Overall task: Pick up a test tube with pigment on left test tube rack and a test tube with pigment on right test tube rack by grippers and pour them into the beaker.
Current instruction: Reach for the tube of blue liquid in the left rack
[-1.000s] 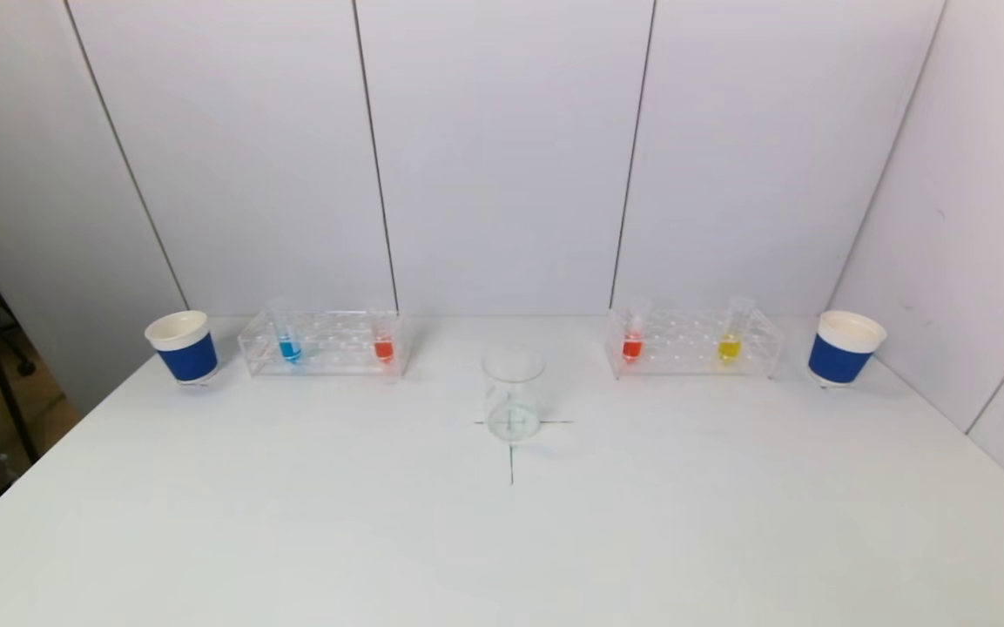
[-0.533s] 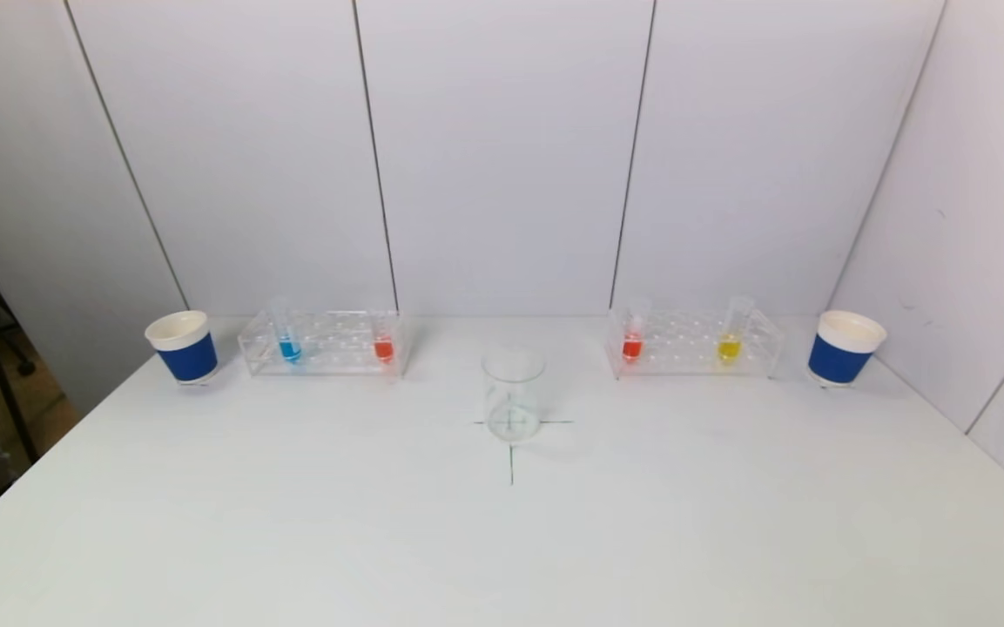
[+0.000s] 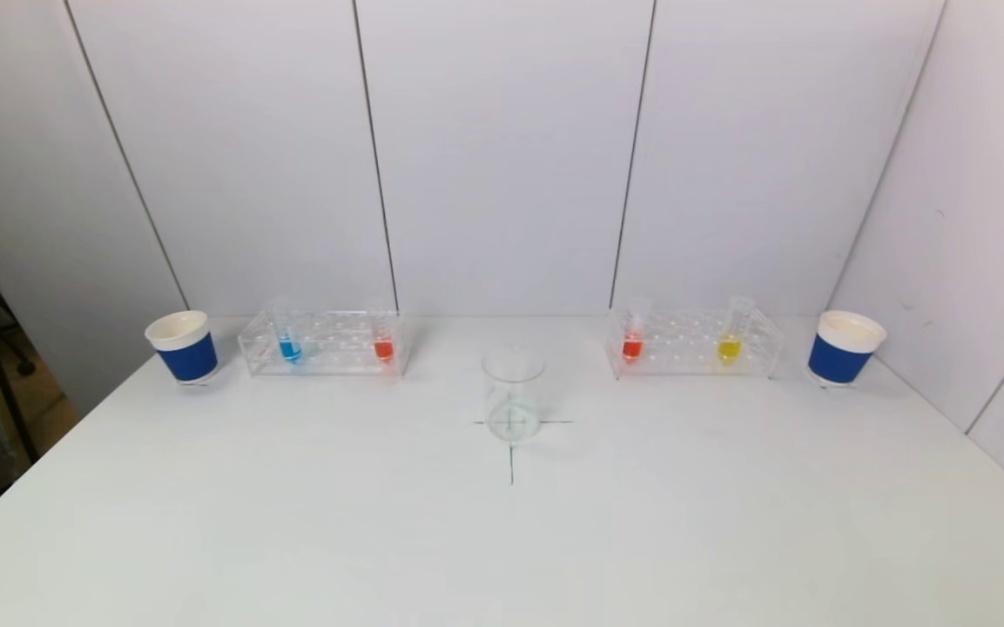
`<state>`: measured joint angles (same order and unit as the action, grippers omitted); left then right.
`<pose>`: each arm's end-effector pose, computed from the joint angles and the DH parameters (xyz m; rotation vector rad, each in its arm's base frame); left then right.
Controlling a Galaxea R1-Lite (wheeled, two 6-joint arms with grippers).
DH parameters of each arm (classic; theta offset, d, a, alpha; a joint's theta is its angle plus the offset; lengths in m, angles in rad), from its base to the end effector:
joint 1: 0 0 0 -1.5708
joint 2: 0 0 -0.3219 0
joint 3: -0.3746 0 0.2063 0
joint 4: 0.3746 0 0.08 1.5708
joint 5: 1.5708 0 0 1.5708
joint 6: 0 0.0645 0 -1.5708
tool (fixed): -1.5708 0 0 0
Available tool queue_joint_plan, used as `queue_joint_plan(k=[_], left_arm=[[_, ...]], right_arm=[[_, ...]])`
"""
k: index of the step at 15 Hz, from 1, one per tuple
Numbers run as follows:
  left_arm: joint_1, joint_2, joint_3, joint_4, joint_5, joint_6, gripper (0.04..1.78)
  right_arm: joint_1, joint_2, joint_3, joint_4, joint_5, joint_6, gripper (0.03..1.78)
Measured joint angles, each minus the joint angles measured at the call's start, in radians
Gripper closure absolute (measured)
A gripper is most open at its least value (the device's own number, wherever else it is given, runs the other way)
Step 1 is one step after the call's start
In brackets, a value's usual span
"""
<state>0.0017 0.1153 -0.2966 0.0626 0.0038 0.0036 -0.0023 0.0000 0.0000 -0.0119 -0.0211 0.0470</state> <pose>-0.0010 0.0002 0.1630 0.0035 -0.1187 0.0057 0.0146 -0.0014 0.0772 0.0471 -0.0124 -0.0231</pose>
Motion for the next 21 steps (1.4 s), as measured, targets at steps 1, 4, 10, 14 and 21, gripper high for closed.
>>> queue_joint_plan(k=[1, 4, 10, 14, 21], left_arm=[[0.000, 0.056, -0.071, 0.002, 0.002, 0.001, 0.06], [0.000, 0.230, -0.234, -0.007, 0.006, 0.001, 0.06], [0.000, 0.597, -0.320, -0.256, 0.006, 0.003, 0.06], [0.000, 0.815, -0.277, -0.471, 0.004, 0.000, 0.06], [0.017, 1.231, -0.206, -0.892, 0.002, -0.009, 0.06]], right_arm=[[0.000, 0.000, 0.000, 0.000, 0.000, 0.000, 0.04], [0.000, 0.000, 0.000, 0.000, 0.000, 0.000, 0.04], [0.000, 0.000, 0.000, 0.000, 0.000, 0.000, 0.04], [0.000, 0.000, 0.000, 0.000, 0.000, 0.000, 0.04], [0.000, 0.000, 0.000, 0.000, 0.000, 0.000, 0.04]])
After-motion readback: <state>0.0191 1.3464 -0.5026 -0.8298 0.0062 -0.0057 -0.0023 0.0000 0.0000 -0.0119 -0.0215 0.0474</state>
